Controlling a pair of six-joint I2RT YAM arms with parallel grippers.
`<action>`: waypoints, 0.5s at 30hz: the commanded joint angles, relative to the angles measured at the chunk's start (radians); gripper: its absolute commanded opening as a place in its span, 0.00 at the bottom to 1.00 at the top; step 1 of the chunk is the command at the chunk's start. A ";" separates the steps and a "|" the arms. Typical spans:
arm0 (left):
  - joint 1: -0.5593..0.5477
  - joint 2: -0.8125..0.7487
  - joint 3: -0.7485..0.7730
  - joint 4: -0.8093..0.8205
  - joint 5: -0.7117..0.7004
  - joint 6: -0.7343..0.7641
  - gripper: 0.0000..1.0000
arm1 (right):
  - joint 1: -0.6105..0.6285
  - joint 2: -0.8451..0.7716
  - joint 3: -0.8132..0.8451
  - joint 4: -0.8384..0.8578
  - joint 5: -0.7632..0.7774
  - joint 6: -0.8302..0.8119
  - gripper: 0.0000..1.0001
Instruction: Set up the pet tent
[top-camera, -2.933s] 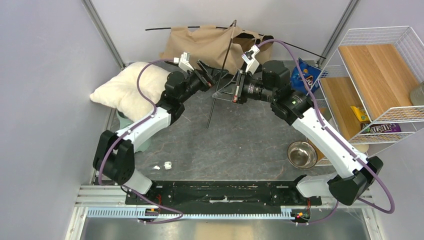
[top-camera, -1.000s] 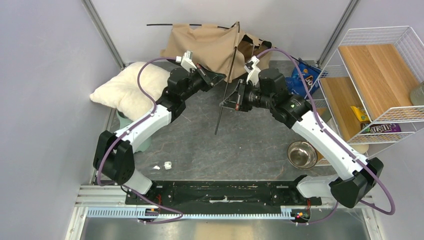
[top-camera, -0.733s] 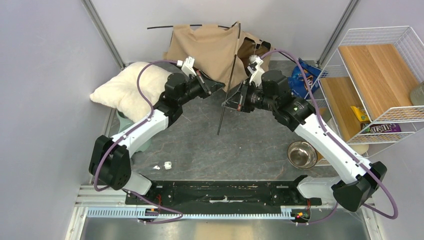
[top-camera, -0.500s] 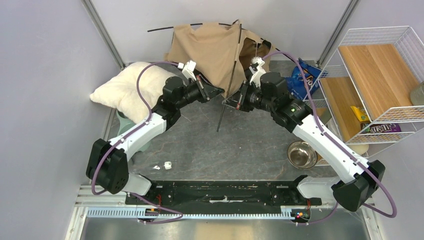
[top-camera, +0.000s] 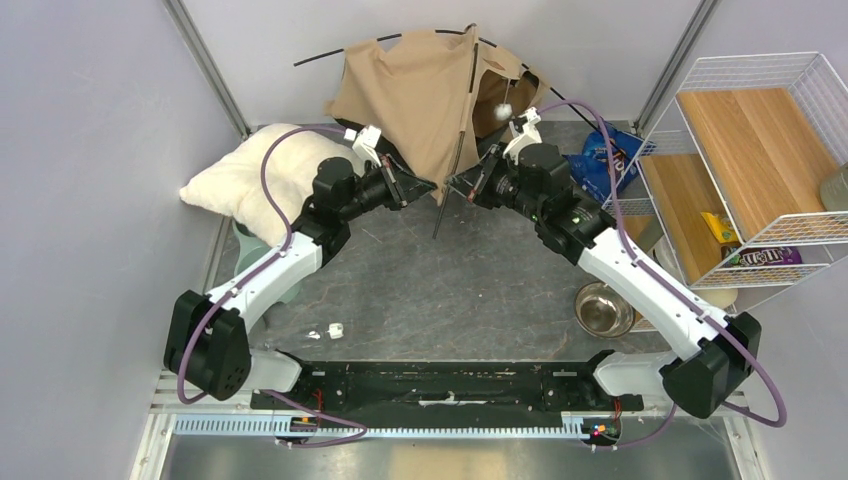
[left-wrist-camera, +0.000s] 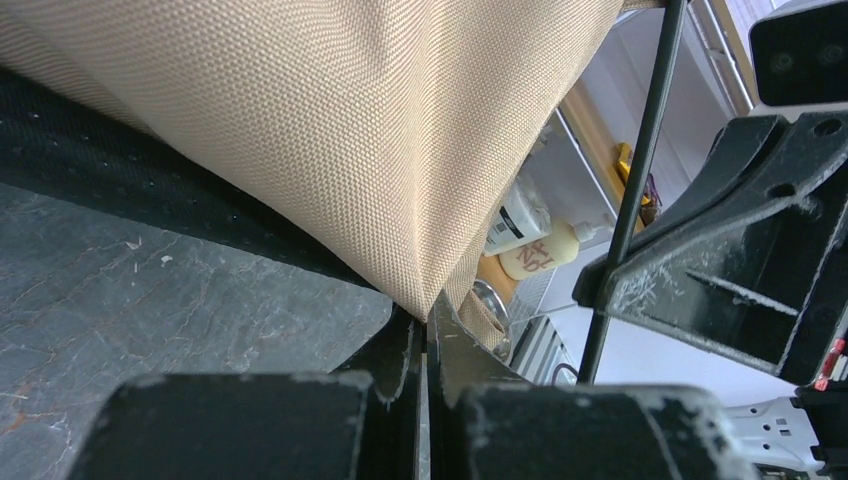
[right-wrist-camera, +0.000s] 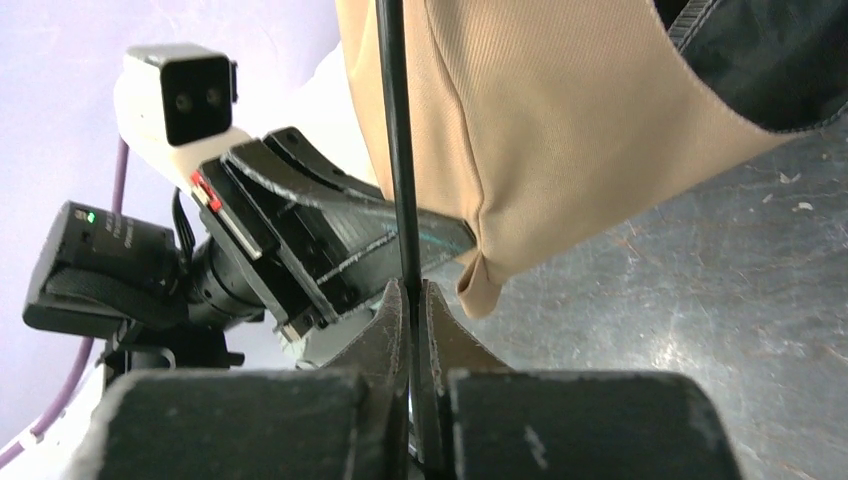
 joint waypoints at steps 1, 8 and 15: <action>-0.008 -0.032 -0.023 -0.176 0.113 0.062 0.02 | -0.046 0.037 0.009 0.301 0.253 0.097 0.00; -0.008 -0.030 -0.026 -0.260 0.113 0.102 0.02 | -0.046 0.067 0.011 0.393 0.361 0.197 0.00; -0.009 -0.031 -0.029 -0.305 0.098 0.162 0.02 | -0.046 0.074 0.037 0.404 0.412 0.245 0.00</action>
